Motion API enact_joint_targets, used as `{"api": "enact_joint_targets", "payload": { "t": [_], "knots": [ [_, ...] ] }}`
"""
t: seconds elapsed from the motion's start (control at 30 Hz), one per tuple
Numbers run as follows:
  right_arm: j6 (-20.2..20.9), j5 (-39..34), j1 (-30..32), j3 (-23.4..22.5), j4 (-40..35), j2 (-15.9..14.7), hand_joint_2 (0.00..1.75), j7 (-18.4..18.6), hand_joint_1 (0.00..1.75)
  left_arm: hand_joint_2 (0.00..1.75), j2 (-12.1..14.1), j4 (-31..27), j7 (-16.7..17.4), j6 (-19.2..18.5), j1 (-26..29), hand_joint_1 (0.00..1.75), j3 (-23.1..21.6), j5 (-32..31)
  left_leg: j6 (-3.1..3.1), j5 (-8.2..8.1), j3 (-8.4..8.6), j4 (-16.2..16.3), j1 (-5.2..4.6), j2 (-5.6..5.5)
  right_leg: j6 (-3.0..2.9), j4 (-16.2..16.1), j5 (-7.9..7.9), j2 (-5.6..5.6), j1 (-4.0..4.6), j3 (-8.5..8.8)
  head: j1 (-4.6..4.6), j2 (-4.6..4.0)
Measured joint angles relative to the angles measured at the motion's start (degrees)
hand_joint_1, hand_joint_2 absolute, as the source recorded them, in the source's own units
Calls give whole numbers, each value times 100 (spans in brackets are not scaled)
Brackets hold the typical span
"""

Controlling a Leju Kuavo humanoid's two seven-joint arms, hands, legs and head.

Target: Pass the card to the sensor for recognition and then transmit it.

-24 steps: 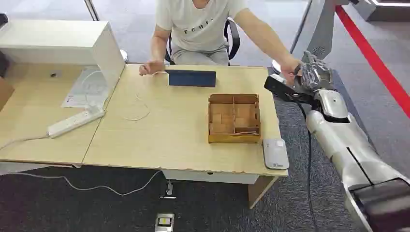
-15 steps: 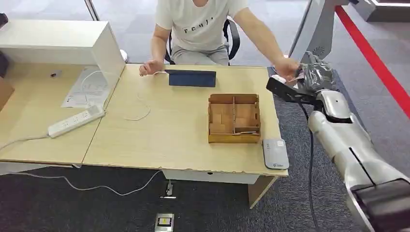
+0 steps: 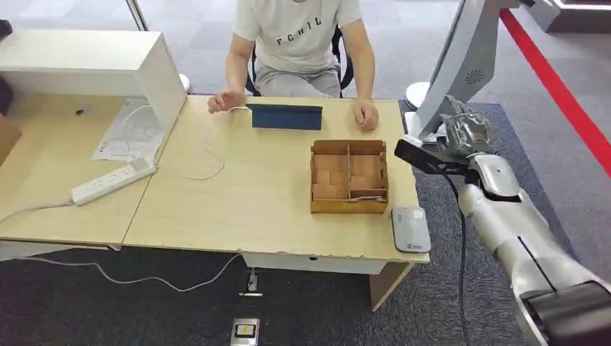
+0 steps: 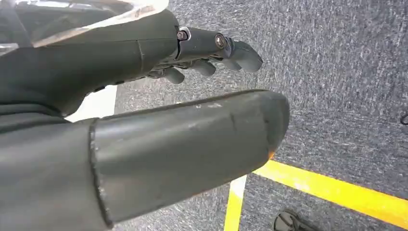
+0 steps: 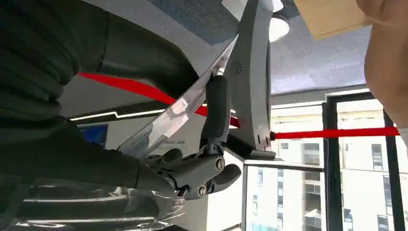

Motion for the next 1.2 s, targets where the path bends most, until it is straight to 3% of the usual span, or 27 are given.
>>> {"api": "enact_joint_targets", "payload": {
  "t": [0.43,0.53,1.0,1.2],
  "knots": [
    [-146,-295,925,-157,-28,-302,175,-225,175,0,9,-2,-107,20,0,0,24,-9,0,-1,-2,0,0,1,0,-2,0,0,0,-1,0,0],
    [-370,-269,991,-164,-31,-341,175,-354,175,0,9,0,-118,57,0,0,28,0,0,-1,-1,0,0,1,0,-1,0,0,0,0,0,0],
    [-516,-267,1176,-151,-230,-183,175,-734,175,0,11,-2,-83,155,-10,0,35,11,0,0,-2,-1,0,1,0,0,0,0,0,1,0,0],
    [-505,-407,1331,-151,-269,-111,175,-697,175,0,13,-2,-136,168,-11,0,37,18,0,0,-2,-1,0,1,0,-1,0,0,0,0,0,0]
  ]
}}
